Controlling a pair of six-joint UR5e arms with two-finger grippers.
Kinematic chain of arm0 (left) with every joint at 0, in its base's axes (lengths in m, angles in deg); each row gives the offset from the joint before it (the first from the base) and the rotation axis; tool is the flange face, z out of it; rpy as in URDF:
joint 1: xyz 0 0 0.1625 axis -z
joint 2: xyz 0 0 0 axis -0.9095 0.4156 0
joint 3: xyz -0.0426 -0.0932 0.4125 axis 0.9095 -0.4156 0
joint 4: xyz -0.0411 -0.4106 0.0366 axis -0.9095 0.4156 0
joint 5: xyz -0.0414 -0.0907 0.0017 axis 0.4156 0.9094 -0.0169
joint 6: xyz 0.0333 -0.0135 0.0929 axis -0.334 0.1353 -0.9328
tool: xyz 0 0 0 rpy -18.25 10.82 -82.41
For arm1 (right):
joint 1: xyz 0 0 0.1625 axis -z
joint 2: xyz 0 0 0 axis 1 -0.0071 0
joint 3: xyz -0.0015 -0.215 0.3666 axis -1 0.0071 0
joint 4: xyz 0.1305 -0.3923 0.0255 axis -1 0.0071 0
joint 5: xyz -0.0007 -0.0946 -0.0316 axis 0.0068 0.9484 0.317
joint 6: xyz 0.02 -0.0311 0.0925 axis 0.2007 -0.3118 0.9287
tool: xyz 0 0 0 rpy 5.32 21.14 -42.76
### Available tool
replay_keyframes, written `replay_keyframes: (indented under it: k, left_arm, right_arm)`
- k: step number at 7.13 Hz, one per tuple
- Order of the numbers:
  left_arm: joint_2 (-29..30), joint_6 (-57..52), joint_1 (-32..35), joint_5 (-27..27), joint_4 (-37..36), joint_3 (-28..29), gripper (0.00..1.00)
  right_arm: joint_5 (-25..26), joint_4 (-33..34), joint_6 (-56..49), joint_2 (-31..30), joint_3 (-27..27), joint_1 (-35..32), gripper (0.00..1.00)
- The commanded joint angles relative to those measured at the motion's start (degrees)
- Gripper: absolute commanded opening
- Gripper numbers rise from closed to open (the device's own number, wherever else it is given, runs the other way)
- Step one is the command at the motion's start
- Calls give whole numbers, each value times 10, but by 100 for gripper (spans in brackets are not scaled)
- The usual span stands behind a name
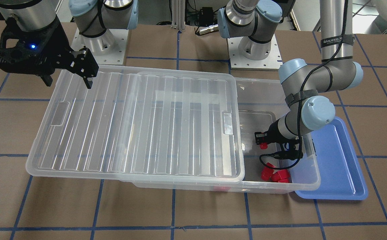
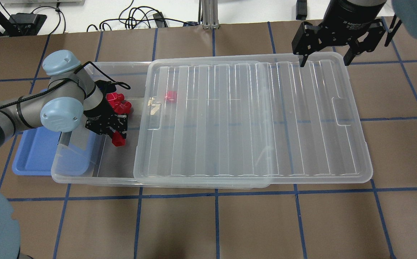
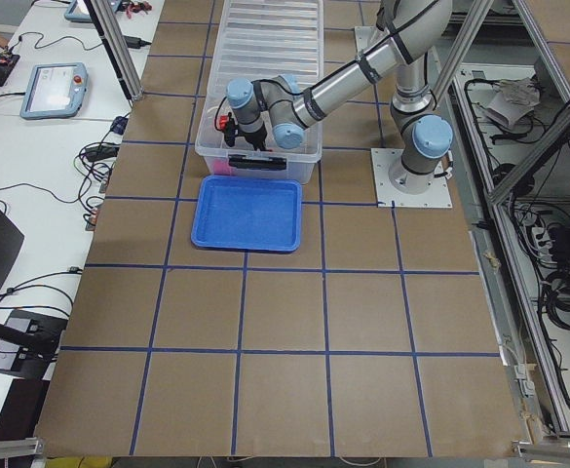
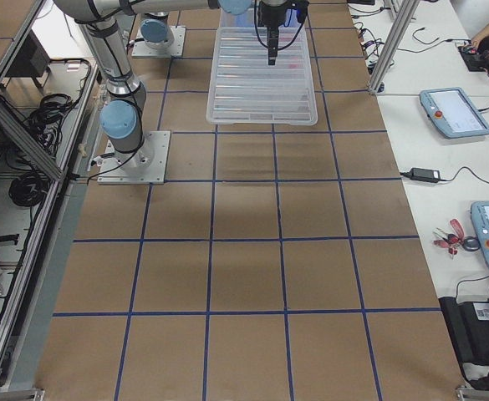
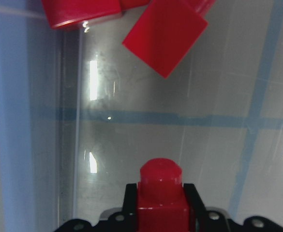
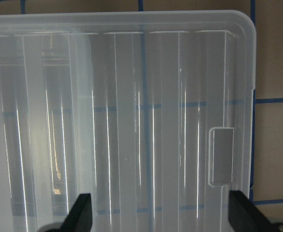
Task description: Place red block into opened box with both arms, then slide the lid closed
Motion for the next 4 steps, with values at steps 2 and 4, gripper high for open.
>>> replay_keyframes:
  k: [2,4]
  left_arm:
    - [0,0,0,0,0,0,82]
    - [-10,0,0,-1,-2,3,92]
  right_arm:
    - [4,-2,-2,0,-1,0,100]
    - [8,-6,-1,0,-1,0,100]
